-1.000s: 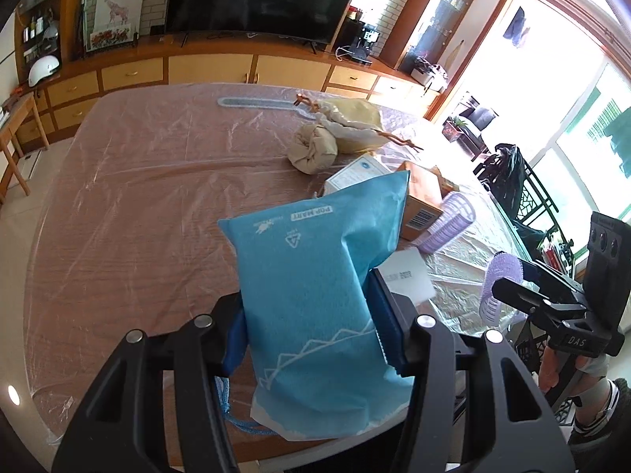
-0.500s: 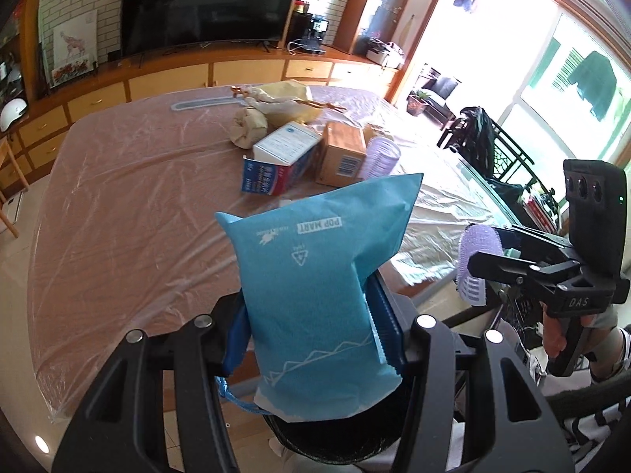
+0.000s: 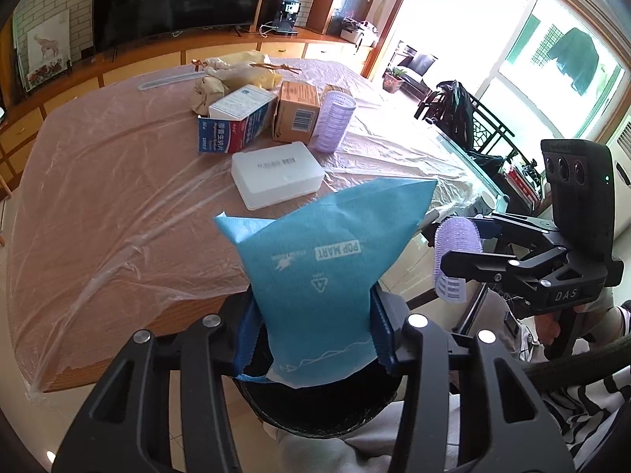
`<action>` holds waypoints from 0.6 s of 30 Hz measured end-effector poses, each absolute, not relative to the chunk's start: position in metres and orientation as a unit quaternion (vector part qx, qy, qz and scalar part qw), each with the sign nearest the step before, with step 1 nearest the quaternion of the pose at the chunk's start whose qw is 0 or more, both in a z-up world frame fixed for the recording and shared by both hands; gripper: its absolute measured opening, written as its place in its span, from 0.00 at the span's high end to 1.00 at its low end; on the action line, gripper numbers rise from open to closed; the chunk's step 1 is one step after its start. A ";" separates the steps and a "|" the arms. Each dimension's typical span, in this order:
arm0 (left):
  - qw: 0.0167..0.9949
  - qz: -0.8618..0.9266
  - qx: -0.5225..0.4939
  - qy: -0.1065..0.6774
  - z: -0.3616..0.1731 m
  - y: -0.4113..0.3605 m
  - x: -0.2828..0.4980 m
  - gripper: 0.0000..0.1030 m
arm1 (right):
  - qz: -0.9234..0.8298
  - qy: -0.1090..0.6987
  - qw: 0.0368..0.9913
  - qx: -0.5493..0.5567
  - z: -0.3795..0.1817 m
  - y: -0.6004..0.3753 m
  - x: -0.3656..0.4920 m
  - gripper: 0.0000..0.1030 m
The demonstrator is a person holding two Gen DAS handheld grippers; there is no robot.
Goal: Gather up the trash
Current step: 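Carry the blue bag and purple roller over the black bin with both grippers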
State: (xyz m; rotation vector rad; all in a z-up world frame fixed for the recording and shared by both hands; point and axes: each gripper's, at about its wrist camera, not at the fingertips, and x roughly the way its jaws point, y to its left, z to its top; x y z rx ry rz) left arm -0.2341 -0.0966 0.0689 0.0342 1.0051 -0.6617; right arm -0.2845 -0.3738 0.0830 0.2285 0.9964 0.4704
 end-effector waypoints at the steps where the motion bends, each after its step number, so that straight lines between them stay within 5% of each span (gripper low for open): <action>1: 0.823 -0.314 0.016 0.472 0.069 -0.098 -0.235 0.53 | 0.223 0.472 0.846 0.110 0.083 -0.375 -0.285 0.32; 18: 0.799 -0.327 0.047 0.502 0.038 -0.104 -0.266 0.53 | 0.234 0.499 0.827 0.110 0.066 -0.369 -0.302 0.31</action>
